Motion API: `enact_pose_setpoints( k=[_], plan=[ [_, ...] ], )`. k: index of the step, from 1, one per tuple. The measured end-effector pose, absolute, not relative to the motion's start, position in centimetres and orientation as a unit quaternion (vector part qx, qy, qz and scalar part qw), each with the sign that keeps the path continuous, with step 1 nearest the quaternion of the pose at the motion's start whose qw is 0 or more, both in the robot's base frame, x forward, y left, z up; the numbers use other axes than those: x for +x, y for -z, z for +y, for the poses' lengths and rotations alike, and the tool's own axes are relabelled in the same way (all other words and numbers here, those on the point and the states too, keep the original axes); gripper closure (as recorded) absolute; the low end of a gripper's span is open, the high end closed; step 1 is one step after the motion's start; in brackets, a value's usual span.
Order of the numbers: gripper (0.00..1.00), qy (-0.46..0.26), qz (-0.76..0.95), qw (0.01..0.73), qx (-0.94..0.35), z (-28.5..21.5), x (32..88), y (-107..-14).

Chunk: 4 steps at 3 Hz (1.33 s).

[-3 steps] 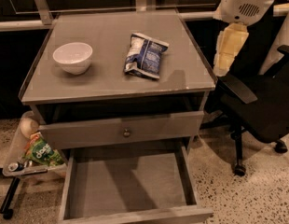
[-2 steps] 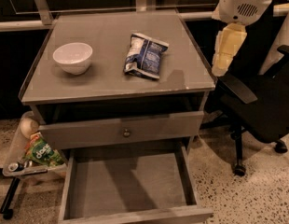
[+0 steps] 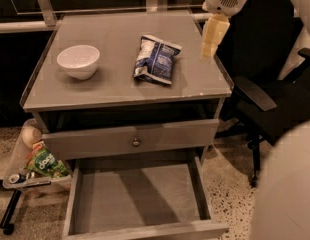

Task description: Place blue chip bag into middle drawer

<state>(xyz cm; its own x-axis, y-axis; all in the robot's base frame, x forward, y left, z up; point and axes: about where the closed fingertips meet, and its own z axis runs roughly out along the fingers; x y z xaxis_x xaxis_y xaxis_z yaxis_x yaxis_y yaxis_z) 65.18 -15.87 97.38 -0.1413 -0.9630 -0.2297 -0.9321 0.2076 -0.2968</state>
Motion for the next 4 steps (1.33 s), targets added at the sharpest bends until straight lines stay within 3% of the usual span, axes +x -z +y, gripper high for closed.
enact_pose_setpoints(
  k=[1, 4],
  plan=[
    [0.0, 0.036, 0.742, 0.211, -0.635, -13.0, 69.6, -97.3],
    [0.0, 0.016, 0.752, 0.185, -0.632, -9.7, 73.7, -90.3]
  ],
)
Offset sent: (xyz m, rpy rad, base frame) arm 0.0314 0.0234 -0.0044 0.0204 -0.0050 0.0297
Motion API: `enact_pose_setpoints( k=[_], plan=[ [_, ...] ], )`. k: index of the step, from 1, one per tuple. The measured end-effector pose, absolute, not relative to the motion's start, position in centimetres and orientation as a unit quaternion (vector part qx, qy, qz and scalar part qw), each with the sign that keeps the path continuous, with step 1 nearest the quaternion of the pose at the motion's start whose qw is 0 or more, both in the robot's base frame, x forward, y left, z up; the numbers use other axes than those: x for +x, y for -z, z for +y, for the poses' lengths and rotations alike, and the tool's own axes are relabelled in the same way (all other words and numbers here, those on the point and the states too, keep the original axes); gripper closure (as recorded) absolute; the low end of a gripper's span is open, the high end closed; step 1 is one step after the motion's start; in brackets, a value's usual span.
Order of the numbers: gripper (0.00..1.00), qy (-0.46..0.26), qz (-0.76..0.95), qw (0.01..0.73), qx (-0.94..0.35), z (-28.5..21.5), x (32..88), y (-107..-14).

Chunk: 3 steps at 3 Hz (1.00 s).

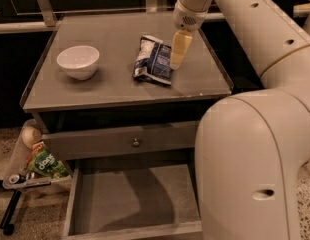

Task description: Place blue chip bag into middle drawer

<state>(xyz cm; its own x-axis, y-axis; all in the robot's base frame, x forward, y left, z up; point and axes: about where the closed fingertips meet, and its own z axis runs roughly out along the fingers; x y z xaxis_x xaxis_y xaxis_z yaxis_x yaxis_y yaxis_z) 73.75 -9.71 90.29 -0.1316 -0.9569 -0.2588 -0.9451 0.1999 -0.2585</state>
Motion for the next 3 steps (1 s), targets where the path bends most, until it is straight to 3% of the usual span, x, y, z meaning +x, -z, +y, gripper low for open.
enact_pose_setpoints(
  k=[3],
  plan=[
    [0.0, -0.023, 0.765, 0.158, -0.623, -6.3, 75.7, -85.1]
  ],
)
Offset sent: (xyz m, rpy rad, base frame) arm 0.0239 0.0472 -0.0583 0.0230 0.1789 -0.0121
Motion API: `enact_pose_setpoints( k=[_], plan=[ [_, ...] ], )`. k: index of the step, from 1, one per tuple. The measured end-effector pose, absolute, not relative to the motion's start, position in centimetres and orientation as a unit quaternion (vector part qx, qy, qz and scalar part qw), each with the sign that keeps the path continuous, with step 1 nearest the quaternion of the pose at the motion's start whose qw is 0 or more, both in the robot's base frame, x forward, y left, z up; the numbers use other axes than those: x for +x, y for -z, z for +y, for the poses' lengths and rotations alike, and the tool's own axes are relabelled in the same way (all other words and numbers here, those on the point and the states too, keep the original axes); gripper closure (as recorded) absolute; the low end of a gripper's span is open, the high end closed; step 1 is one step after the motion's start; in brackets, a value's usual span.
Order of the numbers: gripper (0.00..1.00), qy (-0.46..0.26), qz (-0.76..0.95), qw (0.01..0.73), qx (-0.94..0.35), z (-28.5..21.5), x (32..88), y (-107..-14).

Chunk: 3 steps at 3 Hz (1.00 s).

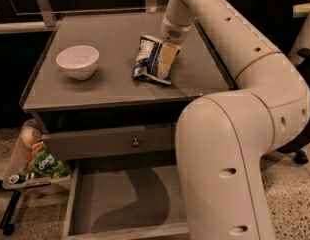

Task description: Place blue chip bag into middle drawer

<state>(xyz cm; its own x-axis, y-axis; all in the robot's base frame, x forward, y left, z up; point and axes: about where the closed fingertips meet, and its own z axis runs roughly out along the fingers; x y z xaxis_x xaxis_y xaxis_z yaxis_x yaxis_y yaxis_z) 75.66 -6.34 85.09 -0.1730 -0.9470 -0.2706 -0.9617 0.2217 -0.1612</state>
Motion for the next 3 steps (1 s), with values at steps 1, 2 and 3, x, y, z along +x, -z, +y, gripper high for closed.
enact_pose_setpoints(
  k=[1, 2, 3],
  plan=[
    [0.0, -0.023, 0.765, 0.158, -0.623, -6.3, 75.7, -85.1],
    [0.0, -0.042, 0.765, 0.159, -0.623, -5.3, 75.1, -85.8],
    [0.0, -0.056, 0.763, 0.161, -0.623, -4.3, 74.8, -86.2]
  ],
)
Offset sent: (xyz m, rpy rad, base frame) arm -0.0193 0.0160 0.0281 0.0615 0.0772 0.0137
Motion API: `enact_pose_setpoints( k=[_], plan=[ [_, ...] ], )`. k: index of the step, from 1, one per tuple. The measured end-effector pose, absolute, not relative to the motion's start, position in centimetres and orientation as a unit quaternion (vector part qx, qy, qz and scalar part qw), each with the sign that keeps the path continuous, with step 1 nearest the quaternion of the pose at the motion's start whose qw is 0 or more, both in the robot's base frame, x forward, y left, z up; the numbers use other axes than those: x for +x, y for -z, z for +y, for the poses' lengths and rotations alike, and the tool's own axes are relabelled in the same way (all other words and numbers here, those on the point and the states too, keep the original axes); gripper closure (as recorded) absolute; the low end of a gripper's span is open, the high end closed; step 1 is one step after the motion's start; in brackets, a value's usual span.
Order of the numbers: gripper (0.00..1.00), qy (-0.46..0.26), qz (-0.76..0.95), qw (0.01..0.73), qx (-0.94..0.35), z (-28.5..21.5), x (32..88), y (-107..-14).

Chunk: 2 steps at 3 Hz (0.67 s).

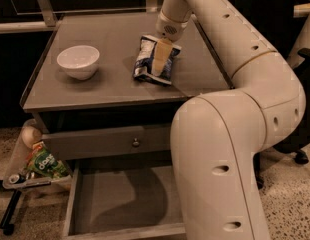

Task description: Place blue chip bag into middle drawer

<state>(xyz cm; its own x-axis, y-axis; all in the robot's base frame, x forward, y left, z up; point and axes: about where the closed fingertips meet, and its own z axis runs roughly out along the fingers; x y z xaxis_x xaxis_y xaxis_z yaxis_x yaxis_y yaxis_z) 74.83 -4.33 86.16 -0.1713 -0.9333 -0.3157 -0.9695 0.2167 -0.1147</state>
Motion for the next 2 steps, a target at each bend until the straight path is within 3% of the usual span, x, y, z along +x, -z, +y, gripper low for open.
enact_pose_setpoints(
  k=[1, 2],
  plan=[
    [0.0, -0.065, 0.767, 0.158, -0.618, -3.7, 75.2, -85.5],
    [0.19, -0.077, 0.77, 0.148, -0.616, -3.7, 75.9, -82.3]
  ],
)
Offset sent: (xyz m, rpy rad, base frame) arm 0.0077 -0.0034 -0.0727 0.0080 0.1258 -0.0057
